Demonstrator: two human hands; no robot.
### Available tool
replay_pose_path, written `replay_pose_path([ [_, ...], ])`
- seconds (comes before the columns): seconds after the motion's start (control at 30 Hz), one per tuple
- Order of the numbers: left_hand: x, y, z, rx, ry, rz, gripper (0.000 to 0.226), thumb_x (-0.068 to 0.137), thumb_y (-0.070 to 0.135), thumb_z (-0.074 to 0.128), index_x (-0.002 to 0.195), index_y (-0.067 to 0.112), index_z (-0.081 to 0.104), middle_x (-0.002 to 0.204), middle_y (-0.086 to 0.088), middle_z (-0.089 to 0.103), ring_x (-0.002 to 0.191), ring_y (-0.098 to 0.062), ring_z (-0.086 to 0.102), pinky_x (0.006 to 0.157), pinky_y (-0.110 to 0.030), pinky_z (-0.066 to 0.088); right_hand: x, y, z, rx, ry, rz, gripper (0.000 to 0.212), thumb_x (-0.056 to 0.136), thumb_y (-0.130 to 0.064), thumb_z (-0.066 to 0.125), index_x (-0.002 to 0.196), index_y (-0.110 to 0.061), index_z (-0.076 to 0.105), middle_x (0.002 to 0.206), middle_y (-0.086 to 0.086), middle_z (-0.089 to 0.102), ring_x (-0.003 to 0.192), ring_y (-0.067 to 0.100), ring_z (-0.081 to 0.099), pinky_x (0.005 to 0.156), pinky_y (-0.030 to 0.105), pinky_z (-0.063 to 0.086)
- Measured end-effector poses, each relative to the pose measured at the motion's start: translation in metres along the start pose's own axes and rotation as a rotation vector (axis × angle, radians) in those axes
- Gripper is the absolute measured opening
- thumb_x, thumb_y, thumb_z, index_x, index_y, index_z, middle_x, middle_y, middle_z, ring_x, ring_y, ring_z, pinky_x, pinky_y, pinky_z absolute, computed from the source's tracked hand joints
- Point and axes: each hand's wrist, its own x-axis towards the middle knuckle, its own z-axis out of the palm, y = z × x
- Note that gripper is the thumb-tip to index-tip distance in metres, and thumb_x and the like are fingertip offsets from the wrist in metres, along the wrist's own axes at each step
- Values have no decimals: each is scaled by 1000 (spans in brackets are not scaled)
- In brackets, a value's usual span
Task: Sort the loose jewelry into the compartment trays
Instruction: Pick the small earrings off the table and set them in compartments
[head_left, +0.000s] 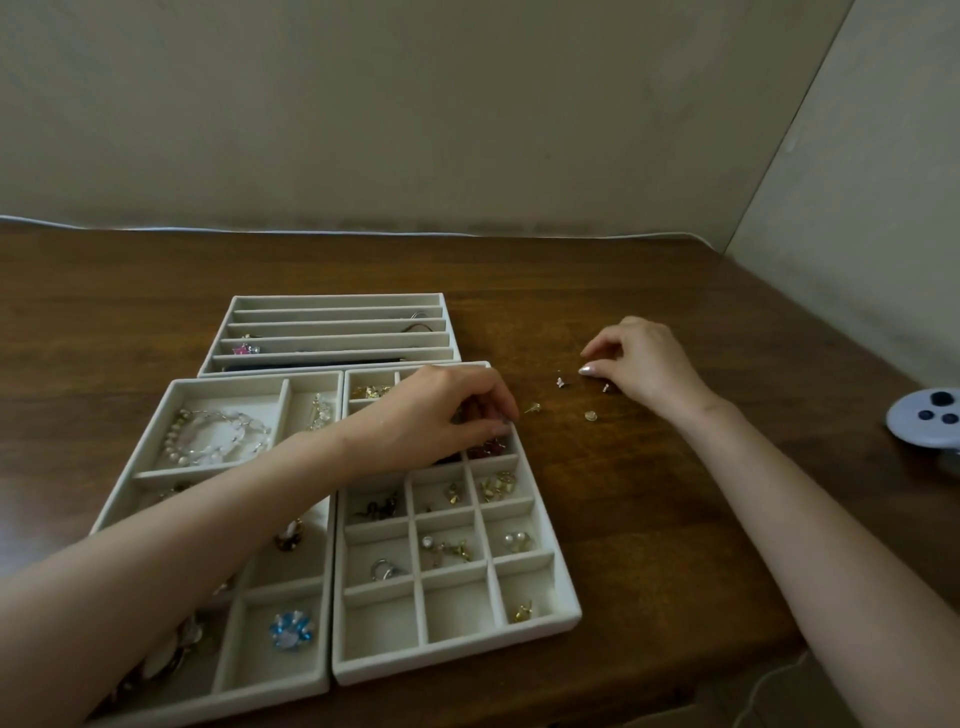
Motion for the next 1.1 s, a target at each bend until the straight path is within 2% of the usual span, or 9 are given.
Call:
replay_pose_path([
  [0.13,0,0,0,8,5,3,14,87,20,62,101,18,65,90,13,60,80,1,57,66,-10,43,0,-1,2,49,45,-24,13,85,-17,67,97,-13,70,110,5,63,103,13,54,90,29,45],
  [0.33,-1,0,-1,13,-5,-4,15,87,20,61,102,19,64,92,9,62,80,-2,59,69,-14,46,-4,1,0,41,56,-95,6,87,-14,65,92,-14,68,100,3,63,88,9,55,74,20,43],
  [0.43,-1,1,-1,8,-4,-4,15,88,19,61,102,18,65,91,10,62,80,-2,59,68,-13,46,-21,-13,-18,220,80,-127,8,84,-13,68,86,-20,65,92,-4,64,85,8,60,65,11,43],
  [0.57,-1,2,-2,17,-10,0,16,88,19,60,104,17,64,91,10,62,81,-1,59,69,-13,46,-79,-54,-45,581,-215,-276,13,78,-12,70,83,-24,67,85,-8,69,80,3,65,68,16,51],
  [0.67,-1,2,-2,26,-7,6,16,88,19,61,103,17,64,90,9,62,80,-2,59,68,-13,46,-114,-70,-47,623,-414,-380,13,76,-11,71,83,-22,68,88,-9,68,84,7,65,74,20,53],
  [0.8,-1,2,-1,25,4,-6,15,88,19,62,102,18,65,90,9,62,80,-1,59,68,-13,46,-130,-72,-42,578,-518,-405,10,77,-15,73,84,-22,71,89,-10,67,87,9,64,77,23,53],
  [0.97,-2,3,-1,27,14,-10,14,87,18,62,101,19,65,89,10,63,79,0,58,67,-11,43,-123,-70,-44,588,-441,-347,14,74,-29,69,88,-25,70,90,-15,67,85,3,62,74,16,50],
  [1.03,-1,3,-1,21,5,-10,15,88,18,62,102,19,65,93,8,63,80,0,58,67,-11,44,-112,-60,-43,619,-327,-252,17,72,-33,66,87,-26,69,88,-14,68,80,2,63,70,17,50],
  [1.1,-2,3,-1,13,3,-13,15,88,18,61,102,19,64,94,8,63,81,1,58,68,-11,45,-96,-43,-39,618,-164,-140,11,77,-28,68,88,-27,70,86,-10,69,78,3,63,66,20,49],
])
